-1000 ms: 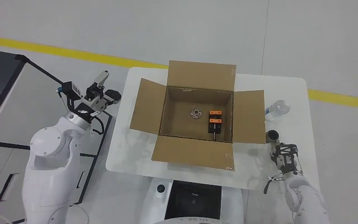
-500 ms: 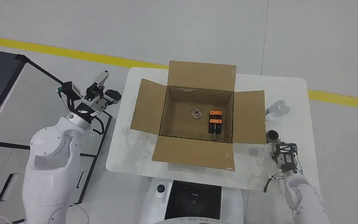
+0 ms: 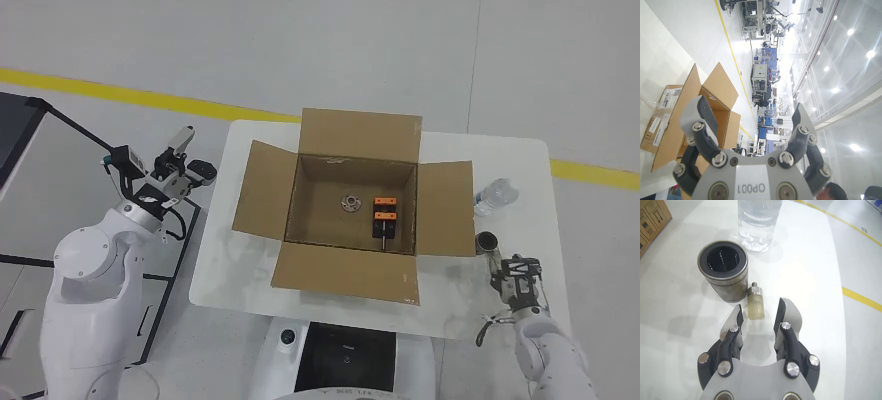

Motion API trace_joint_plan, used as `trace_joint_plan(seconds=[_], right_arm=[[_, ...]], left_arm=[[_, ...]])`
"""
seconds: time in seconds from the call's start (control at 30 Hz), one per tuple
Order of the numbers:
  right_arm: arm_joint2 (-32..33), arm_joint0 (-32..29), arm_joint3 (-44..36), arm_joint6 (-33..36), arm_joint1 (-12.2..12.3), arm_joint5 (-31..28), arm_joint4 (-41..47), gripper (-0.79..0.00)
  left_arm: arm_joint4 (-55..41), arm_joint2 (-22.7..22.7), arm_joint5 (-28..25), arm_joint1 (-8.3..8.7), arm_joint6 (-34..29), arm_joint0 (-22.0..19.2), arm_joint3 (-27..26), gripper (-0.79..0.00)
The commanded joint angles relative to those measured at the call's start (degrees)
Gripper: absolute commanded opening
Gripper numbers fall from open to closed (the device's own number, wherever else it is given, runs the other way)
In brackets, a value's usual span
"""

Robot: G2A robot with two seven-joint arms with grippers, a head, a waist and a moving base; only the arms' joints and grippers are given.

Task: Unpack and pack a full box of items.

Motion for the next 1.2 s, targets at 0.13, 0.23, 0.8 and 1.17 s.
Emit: trace_joint_plan(seconds=[0.13,0.23,0.8,1.17], right_arm=[[5.5,-8.79,-13.72,-0.89,0.57,-6.64,4.1,-0.431],[8.76,-12.62,-20.82,-0.17,0.72,-9.74,8.0,-0.434],[-7.2,6.93,-46.27,33.53,1.97,-11.28,23.43,-0.453],[-16.42,16.91,-40.3,46.91,1.38,-0.49,26.97,0.0]], left_arm=[[0.0,0.0,0.0,0.0,0.0,0.0,0.0,0.0],[0.0,0.0,0.0,0.0,0.0,0.0,0.0,0.0],[0.0,0.0,0.0,0.0,0.0,0.0,0.0,0.0],[0.0,0.0,0.0,0.0,0.0,0.0,0.0,0.0]])
